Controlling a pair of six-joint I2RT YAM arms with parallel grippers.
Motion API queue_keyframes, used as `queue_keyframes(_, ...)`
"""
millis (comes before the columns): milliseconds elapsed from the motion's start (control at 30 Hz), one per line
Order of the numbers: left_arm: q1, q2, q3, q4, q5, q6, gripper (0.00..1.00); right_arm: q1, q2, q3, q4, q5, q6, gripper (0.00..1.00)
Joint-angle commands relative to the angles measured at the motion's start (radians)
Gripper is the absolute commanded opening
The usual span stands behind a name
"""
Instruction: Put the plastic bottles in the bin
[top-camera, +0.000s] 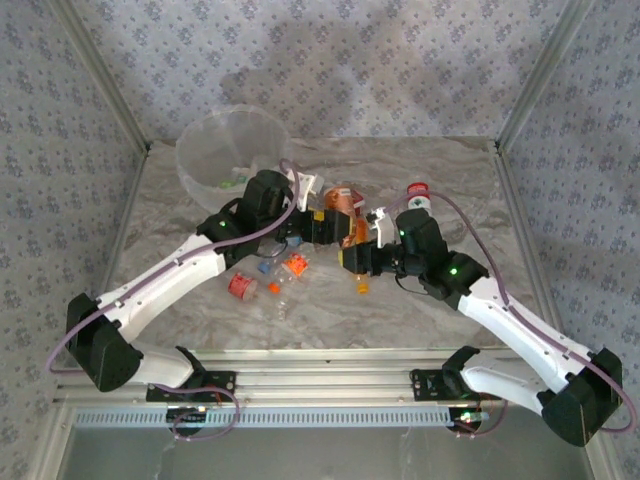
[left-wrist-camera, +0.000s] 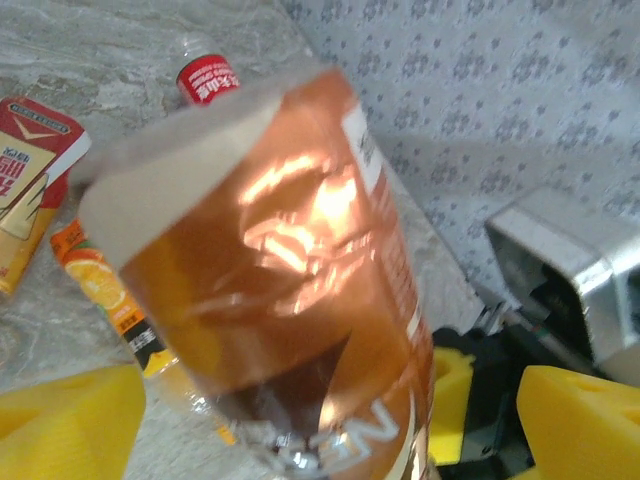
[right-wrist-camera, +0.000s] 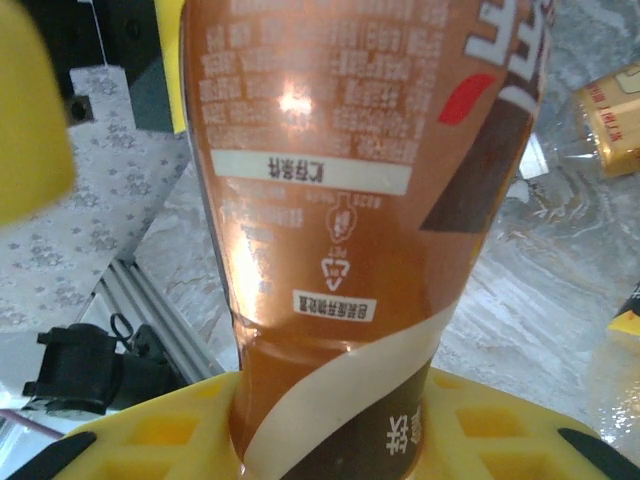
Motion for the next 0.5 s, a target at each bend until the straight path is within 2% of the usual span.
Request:
queue_keyframes(0, -0.005, 0.021, 0.023, 0.067, 0.016, -0.063, 0.92, -0.005, -0.017, -0.001, 0.035, -0.061, 0.010, 0.40)
queue_keyframes(133, -0.005, 0.021, 0.028, 0.076, 0.035, -0.106, 0.87, -0.004, -0.019, -0.012, 0.041, -0.065, 0.017, 0.40)
queue_keyframes(267, 0.003, 0.034, 0.038, 0.097, 0.094, -0.178, 0.77, 0.001, -0.019, -0.030, 0.064, -0.066, 0.027, 0.40)
queue_keyframes(467, 0.007, 0.026, 0.046, 0.118, 0.117, -0.235, 0.62, 0.015, -0.015, -0.045, 0.065, -0.041, 0.028, 0.41)
